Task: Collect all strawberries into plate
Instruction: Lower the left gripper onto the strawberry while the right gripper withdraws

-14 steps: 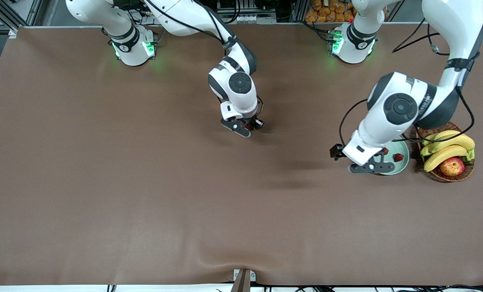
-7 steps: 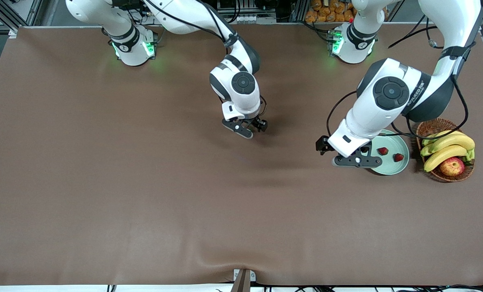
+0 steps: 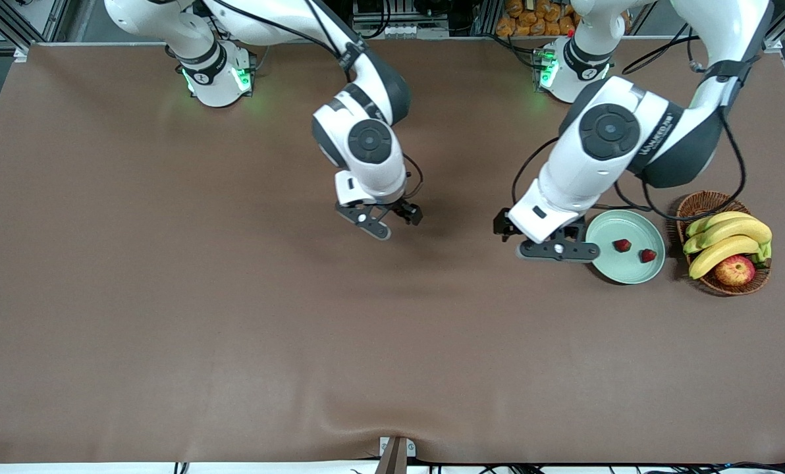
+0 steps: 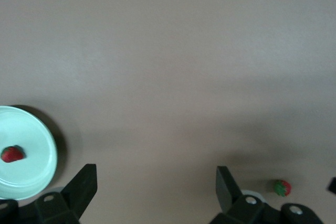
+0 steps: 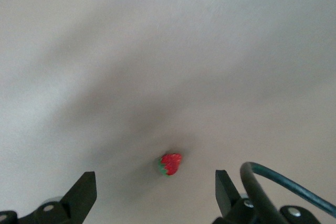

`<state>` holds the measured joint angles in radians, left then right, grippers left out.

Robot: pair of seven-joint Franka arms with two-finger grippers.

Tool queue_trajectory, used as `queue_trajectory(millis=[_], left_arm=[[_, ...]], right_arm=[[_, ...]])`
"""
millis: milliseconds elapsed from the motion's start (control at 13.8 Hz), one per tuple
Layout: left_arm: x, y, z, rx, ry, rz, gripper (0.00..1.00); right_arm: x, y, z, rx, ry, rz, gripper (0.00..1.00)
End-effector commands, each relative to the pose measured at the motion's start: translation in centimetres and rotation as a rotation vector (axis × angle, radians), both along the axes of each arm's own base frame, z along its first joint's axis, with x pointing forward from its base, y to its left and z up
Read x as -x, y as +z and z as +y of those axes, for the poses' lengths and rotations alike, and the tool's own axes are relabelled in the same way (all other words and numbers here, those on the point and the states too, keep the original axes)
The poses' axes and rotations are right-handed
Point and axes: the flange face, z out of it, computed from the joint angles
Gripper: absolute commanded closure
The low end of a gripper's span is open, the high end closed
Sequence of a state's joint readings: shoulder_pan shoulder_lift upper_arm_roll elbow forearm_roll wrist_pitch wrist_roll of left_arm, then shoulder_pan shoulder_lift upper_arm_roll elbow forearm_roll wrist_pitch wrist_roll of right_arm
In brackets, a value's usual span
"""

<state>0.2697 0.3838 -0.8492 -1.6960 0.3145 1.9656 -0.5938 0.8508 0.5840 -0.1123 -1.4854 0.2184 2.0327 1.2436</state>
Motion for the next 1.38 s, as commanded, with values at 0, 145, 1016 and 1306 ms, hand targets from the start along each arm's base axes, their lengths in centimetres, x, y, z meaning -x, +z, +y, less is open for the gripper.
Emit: queue_trajectory(millis=[0, 145, 1016, 1306], left_arm=[[0.7, -0.9, -2.7, 0.017, -0.003, 0.036, 0.00], [1.7, -2.1, -5.1, 0.027, -0.042, 0.061, 0.00], [14.4, -17.0, -23.6, -0.030, 0.005, 0.060, 0.00], [14.7, -20.4, -24.6, -0.045, 0.059, 0.048, 0.00]], right_arm=[[-1.7, 4.2, -3.8, -0.019, 0.029, 0.028, 0.00], [-3.1, 6.9, -7.0, -0.025, 0.065, 0.040, 0.00], [-9.1, 15.9, -24.7, -0.076, 0.152, 0.021, 0.00], [-10.0, 17.2, -29.2, -0.090, 0.194, 0.009, 0.00]])
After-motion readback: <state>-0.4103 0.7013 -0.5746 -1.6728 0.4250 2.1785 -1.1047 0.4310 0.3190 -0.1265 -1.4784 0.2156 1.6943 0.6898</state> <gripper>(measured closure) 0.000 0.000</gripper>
